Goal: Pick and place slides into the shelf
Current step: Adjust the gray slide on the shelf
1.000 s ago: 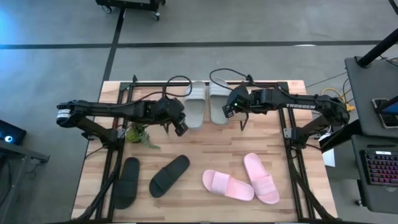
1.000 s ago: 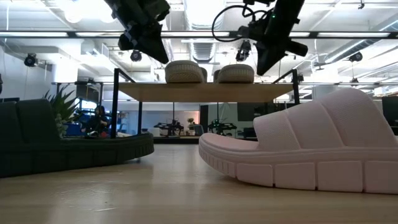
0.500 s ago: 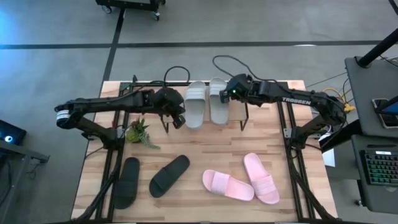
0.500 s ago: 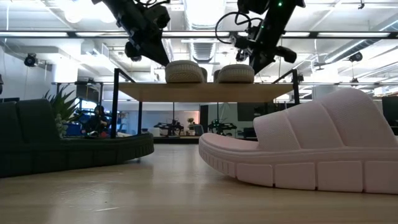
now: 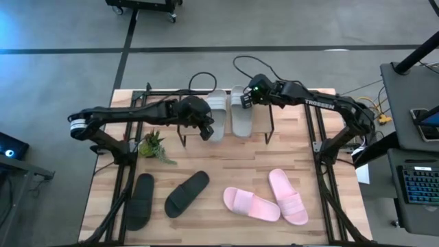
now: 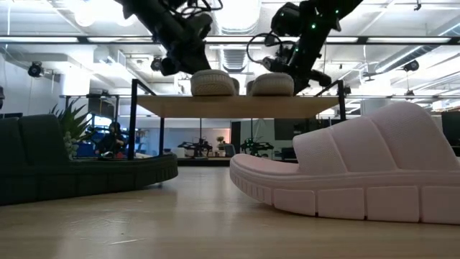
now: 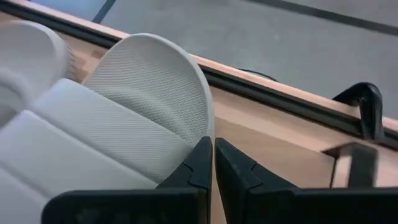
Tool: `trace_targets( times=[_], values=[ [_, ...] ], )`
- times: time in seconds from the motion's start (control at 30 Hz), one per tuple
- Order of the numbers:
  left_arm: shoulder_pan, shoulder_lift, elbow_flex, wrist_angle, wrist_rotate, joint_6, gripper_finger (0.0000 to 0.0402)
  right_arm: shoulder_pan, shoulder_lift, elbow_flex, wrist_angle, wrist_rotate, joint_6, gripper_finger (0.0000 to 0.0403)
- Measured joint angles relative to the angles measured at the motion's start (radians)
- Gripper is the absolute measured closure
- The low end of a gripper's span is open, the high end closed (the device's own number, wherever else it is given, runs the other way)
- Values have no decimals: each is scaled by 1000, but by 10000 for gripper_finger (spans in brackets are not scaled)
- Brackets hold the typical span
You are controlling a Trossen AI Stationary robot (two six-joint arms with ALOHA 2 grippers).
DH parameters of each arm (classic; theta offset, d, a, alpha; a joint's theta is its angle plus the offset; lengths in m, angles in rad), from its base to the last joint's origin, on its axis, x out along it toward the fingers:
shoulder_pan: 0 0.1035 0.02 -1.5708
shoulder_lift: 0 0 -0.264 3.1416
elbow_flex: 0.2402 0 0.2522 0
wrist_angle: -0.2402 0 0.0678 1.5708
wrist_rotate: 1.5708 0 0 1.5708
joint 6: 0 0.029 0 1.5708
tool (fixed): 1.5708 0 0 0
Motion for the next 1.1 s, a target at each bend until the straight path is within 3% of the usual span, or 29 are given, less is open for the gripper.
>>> trace_targets(
  times=[0.23,0.77,1.1],
  values=[
    [7,29,0,9,0,-14,394,27,16,1,32,-60,-5,390],
    [46,8,0,92,43,12,394,84,-23,-1,-31,-70,6,390],
    [36,-83,1,38,199,-12,394,85,-116,-1,-139,-16,27,390]
  ],
)
